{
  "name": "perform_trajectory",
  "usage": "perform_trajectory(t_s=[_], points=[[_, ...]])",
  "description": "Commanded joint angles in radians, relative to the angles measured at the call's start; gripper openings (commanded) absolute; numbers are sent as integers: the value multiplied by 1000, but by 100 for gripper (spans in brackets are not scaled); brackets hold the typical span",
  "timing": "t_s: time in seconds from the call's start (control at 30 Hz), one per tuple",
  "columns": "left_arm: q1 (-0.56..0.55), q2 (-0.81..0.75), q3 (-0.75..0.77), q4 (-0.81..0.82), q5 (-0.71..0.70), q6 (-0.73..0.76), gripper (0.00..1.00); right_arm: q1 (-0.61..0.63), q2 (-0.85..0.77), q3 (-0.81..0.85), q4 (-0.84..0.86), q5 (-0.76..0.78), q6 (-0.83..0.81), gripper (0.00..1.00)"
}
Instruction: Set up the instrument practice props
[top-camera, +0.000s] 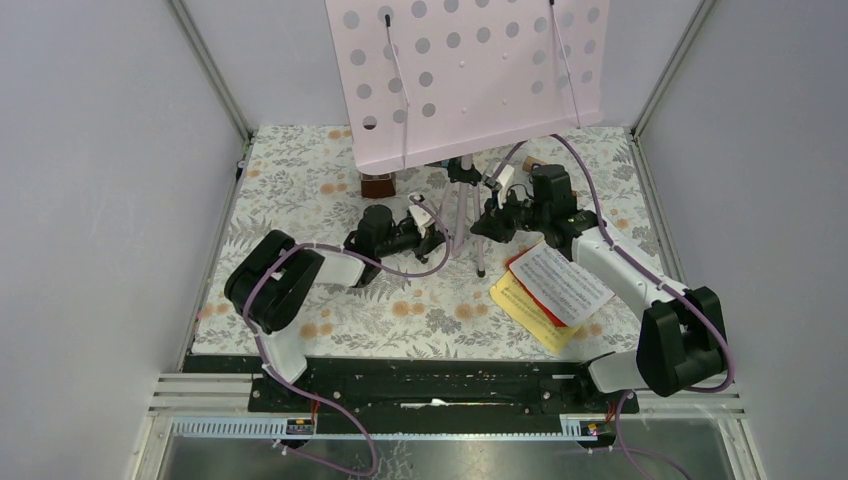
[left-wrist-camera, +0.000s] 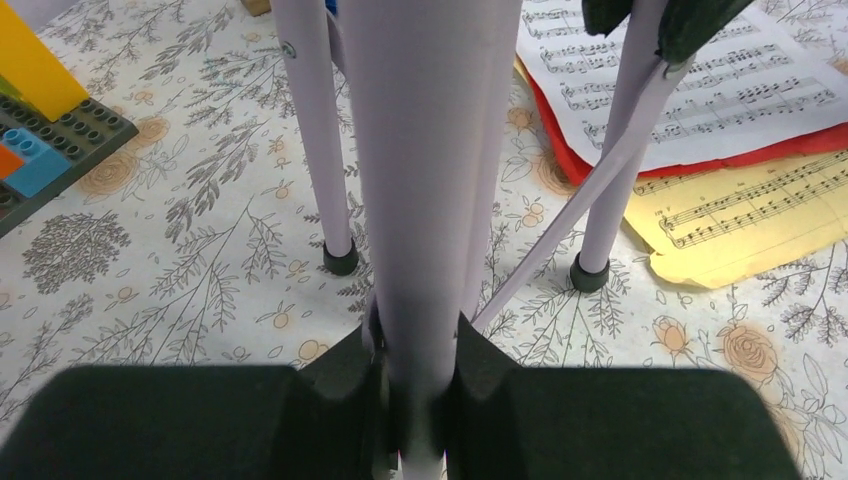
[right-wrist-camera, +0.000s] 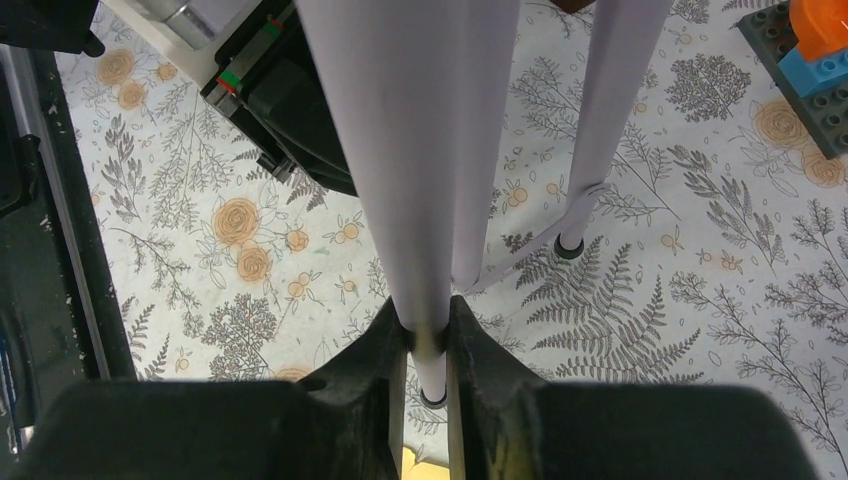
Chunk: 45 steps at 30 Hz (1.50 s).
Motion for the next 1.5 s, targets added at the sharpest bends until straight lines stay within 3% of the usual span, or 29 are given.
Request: perform_trajectory(t_s=[0.0,0.6,1.13,1.47], points=[[20,-68,-27,-26,-64,42,0,7,33,-25,-175,12,76,0],[161,-223,-78,-193,-88,87,0,88,91,51,-169,74,81,0],[157,-385,-97,-495,-84,-15,0,149,111,67,-354,154,43,0],[146,-482,-108,-677,-54,20,0,166,91,19,-466,179,3,0]])
